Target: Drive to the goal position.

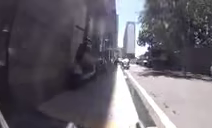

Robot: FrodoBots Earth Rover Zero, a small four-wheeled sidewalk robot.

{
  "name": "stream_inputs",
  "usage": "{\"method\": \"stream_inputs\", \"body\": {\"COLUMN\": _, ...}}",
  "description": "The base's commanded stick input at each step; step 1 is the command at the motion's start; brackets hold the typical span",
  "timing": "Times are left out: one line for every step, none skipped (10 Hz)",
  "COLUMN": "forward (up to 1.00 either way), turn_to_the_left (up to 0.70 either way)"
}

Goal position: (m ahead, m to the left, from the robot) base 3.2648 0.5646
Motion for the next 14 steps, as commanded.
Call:
{"method": "stream_inputs", "body": {"forward": 0.45, "turn_to_the_left": 0.0}}
{"method": "stream_inputs", "body": {"forward": 0.45, "turn_to_the_left": 0.0}}
{"method": "stream_inputs", "body": {"forward": 0.45, "turn_to_the_left": 0.0}}
{"method": "stream_inputs", "body": {"forward": 0.45, "turn_to_the_left": 0.0}}
{"method": "stream_inputs", "body": {"forward": 0.45, "turn_to_the_left": 0.0}}
{"method": "stream_inputs", "body": {"forward": 0.45, "turn_to_the_left": 0.0}}
{"method": "stream_inputs", "body": {"forward": 0.45, "turn_to_the_left": 0.0}}
{"method": "stream_inputs", "body": {"forward": 0.45, "turn_to_the_left": 0.0}}
{"method": "stream_inputs", "body": {"forward": 0.45, "turn_to_the_left": -0.25}}
{"method": "stream_inputs", "body": {"forward": 0.45, "turn_to_the_left": -0.27}}
{"method": "stream_inputs", "body": {"forward": 0.45, "turn_to_the_left": -0.27}}
{"method": "stream_inputs", "body": {"forward": 0.45, "turn_to_the_left": -0.27}}
{"method": "stream_inputs", "body": {"forward": 0.45, "turn_to_the_left": -0.12}}
{"method": "stream_inputs", "body": {"forward": 0.45, "turn_to_the_left": 0.0}}
